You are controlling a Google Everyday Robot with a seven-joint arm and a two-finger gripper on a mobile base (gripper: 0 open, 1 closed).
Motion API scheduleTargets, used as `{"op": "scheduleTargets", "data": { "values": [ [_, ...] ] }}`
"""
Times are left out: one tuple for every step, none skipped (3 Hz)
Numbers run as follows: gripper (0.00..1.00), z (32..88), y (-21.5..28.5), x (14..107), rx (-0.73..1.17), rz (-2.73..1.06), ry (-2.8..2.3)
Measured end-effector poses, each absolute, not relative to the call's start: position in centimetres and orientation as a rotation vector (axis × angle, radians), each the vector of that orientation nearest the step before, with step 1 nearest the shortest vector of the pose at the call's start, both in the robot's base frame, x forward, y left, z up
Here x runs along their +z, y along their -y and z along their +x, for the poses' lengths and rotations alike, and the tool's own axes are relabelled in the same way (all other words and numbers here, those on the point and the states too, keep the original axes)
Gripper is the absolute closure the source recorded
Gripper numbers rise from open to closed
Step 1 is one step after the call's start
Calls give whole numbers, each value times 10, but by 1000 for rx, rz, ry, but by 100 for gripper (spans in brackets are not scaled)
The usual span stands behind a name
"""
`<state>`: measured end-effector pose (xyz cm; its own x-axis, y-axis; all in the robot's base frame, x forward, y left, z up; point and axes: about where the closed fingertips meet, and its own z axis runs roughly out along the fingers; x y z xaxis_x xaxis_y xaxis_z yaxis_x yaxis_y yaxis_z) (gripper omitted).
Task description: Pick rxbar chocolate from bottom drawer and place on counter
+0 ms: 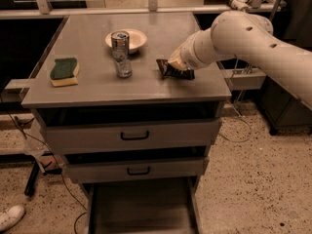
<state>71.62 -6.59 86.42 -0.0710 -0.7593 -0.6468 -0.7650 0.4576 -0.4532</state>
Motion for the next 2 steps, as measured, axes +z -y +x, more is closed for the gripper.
{"op": "scheduleTargets", "data": {
  "values": [
    [57, 716, 66, 864, 8, -1294, -1818],
    [34, 716, 66, 864, 8, -1294, -1818]
  ]
}}
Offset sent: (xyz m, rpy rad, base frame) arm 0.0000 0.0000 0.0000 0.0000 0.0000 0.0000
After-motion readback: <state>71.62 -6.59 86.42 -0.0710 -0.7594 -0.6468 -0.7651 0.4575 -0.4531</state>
